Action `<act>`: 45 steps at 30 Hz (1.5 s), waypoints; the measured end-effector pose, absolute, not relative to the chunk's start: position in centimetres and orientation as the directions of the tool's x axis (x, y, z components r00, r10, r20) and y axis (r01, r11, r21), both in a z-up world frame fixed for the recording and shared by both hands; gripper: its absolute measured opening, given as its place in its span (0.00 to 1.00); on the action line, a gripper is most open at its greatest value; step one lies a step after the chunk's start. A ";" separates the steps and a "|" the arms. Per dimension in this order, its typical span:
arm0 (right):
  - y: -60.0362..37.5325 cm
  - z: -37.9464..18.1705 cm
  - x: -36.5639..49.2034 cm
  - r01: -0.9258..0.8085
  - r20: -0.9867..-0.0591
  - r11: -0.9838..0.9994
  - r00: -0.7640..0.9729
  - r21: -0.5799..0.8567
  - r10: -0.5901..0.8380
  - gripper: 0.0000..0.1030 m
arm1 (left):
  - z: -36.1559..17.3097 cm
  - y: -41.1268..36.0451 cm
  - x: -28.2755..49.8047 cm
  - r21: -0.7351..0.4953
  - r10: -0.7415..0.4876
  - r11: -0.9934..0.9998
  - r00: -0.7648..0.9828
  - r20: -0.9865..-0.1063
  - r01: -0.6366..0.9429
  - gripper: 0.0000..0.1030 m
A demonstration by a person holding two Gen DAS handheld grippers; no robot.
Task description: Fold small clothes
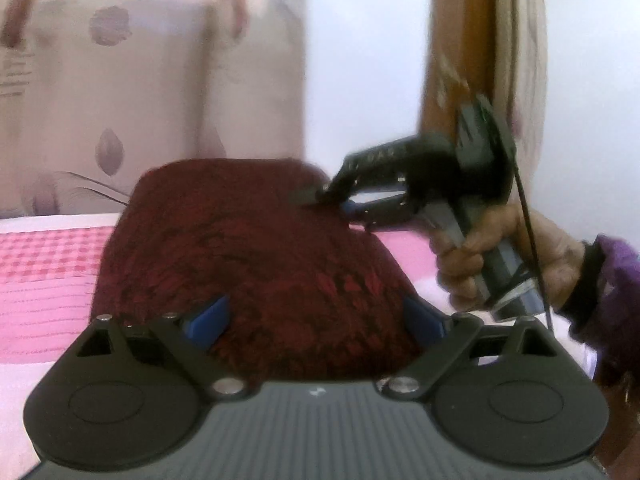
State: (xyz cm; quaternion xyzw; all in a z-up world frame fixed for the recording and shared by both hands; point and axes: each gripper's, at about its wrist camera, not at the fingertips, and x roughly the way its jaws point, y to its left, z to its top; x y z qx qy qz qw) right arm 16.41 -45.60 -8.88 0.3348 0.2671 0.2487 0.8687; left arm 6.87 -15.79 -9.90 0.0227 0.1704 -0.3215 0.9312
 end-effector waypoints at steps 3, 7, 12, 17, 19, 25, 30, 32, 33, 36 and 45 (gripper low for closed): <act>-44.0 -7.0 17.5 -0.323 -0.204 0.591 0.729 0.739 0.653 0.24 | -9.8 -13.9 6.7 -0.139 -0.591 0.804 0.757 -0.279 0.577 0.92; -43.0 -5.8 18.9 -0.434 -0.023 0.480 0.723 0.762 0.690 0.23 | -9.1 -13.9 7.4 -0.159 -0.591 0.805 0.756 -0.282 0.571 0.92; -45.3 -11.6 20.2 -0.292 -0.086 0.467 0.768 0.835 0.634 0.23 | -9.1 -15.0 7.7 -0.170 -0.625 0.777 0.714 -0.315 0.606 0.92; -47.0 -14.6 17.6 -0.264 -0.116 0.493 0.781 0.829 0.614 0.23 | -9.8 -14.9 7.3 -0.180 -0.641 0.763 0.695 -0.325 0.620 0.92; -46.5 -14.9 18.0 -0.257 -0.135 0.504 0.777 0.824 0.615 0.23 | -9.8 -14.9 7.2 -0.175 -0.635 0.769 0.700 -0.326 0.615 0.92; -46.4 -12.3 17.4 -0.262 -0.157 0.560 0.792 0.786 0.590 0.33 | -9.3 -14.5 7.5 -0.223 -0.641 0.767 0.698 -0.321 0.602 0.92; -46.2 -8.2 12.1 -0.335 -0.117 0.635 0.819 0.696 0.561 0.45 | -8.3 -13.7 6.8 -0.238 -0.650 0.760 0.700 -0.295 0.605 0.92; -45.2 -7.0 9.6 -0.360 -0.130 0.686 0.824 0.633 0.552 0.46 | -7.8 -13.2 6.5 -0.239 -0.647 0.762 0.707 -0.286 0.601 0.92; -44.6 -6.7 8.6 -0.375 -0.135 0.705 0.822 0.603 0.553 0.46 | -7.5 -12.9 6.3 -0.234 -0.643 0.766 0.713 -0.279 0.598 0.92; -42.7 -6.3 6.0 -0.379 -0.187 0.791 0.837 0.480 0.515 0.37 | -6.8 -12.4 6.3 -0.199 -0.602 0.798 0.743 -0.292 0.569 0.92; -40.5 -11.2 5.5 -0.207 -0.399 0.872 0.826 0.443 0.399 0.28 | -5.7 -11.3 8.1 -0.090 -0.402 0.910 0.812 -0.423 0.404 0.92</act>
